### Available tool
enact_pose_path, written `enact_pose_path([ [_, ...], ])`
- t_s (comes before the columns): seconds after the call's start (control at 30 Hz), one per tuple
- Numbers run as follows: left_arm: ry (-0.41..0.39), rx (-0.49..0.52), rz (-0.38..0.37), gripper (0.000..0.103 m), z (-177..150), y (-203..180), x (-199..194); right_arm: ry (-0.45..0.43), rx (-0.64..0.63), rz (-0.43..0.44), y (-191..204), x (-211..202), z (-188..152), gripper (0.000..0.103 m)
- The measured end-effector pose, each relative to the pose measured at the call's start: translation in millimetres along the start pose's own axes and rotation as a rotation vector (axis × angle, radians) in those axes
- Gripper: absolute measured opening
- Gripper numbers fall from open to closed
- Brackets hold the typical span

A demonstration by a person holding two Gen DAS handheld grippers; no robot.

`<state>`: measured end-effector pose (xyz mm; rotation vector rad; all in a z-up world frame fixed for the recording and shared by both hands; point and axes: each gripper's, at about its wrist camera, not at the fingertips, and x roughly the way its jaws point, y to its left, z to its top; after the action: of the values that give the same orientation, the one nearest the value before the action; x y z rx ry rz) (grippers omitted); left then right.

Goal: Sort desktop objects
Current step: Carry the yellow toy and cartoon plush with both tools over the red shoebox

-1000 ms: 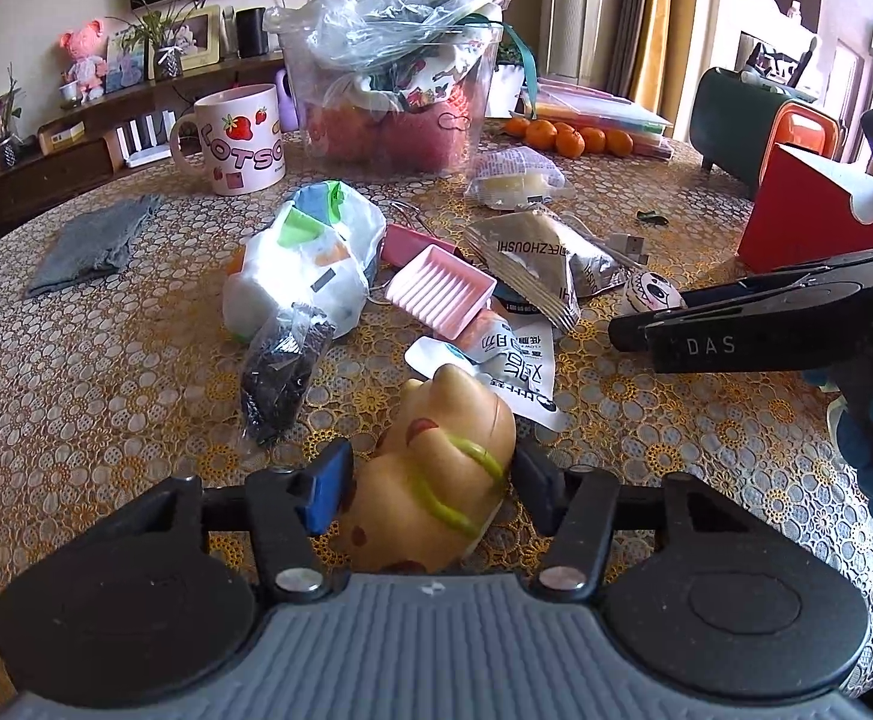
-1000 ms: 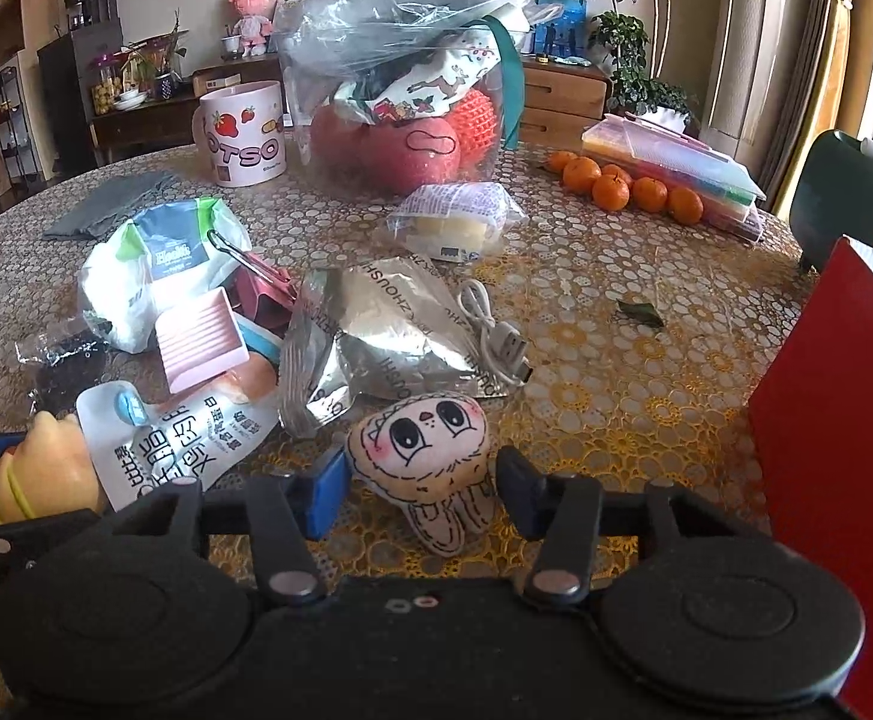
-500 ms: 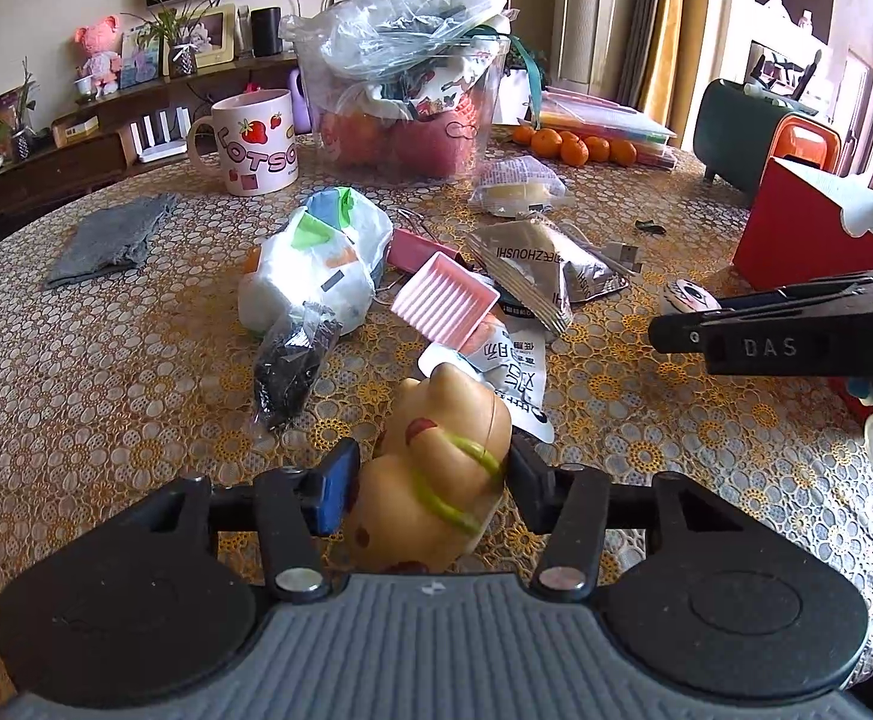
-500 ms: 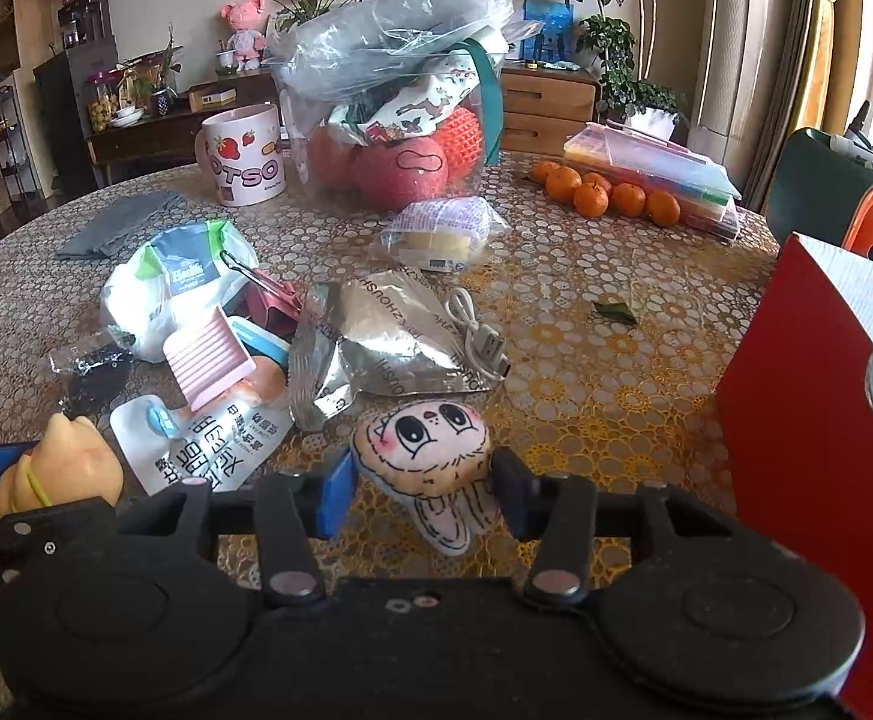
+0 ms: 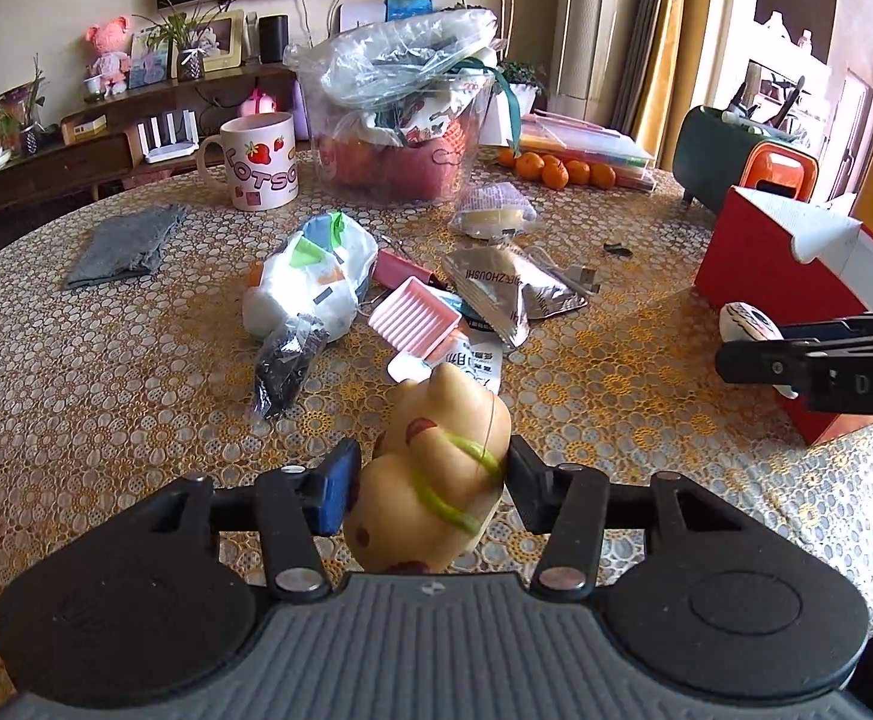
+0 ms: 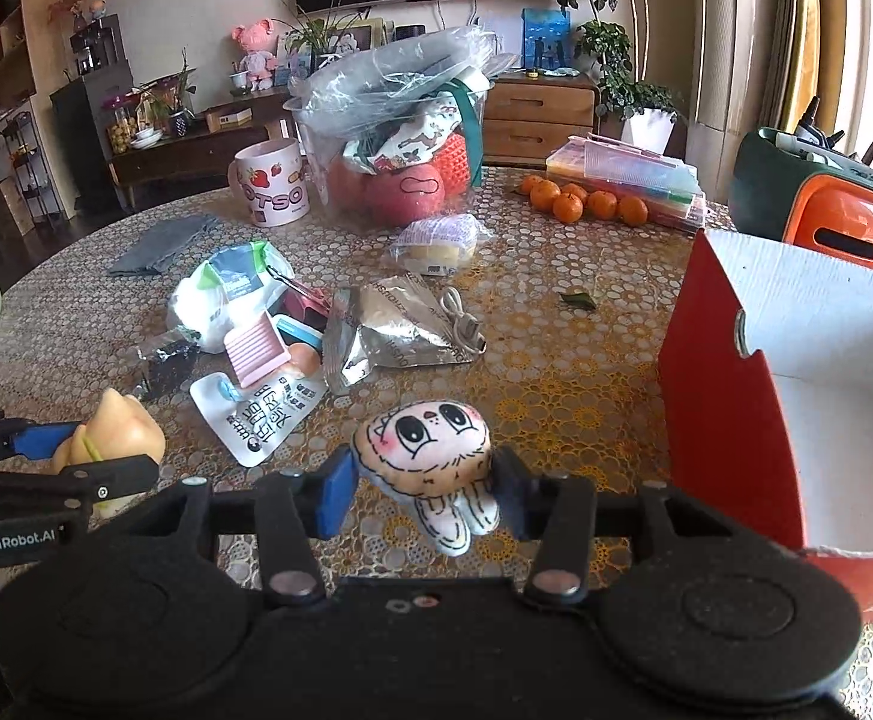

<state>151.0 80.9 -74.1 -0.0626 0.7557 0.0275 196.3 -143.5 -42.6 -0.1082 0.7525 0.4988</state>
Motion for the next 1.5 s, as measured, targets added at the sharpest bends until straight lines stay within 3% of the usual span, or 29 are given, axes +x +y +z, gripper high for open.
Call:
enact_pose_path([
  [0.43, -0.032, 0.021, -0.051, 0.051, 16, -40, -47, -0.054, 0.017, 0.046, -16, -75, -4, 0.048],
  [0.7, -0.052, 0.073, -0.095, 0.051, 27, -80, -63, -0.091, 0.041, 0.029, -39, -108, -6, 0.048],
  [1.17, -0.072, 0.199, -0.185, 0.051, 48, -163, -63, -0.128, 0.108, -0.042, -102, -143, -17, 0.048],
  [1.5, -0.057, 0.275, -0.241, 0.051, 74, -223, -38, -0.129, 0.136, -0.113, -152, -147, -19, 0.048],
])
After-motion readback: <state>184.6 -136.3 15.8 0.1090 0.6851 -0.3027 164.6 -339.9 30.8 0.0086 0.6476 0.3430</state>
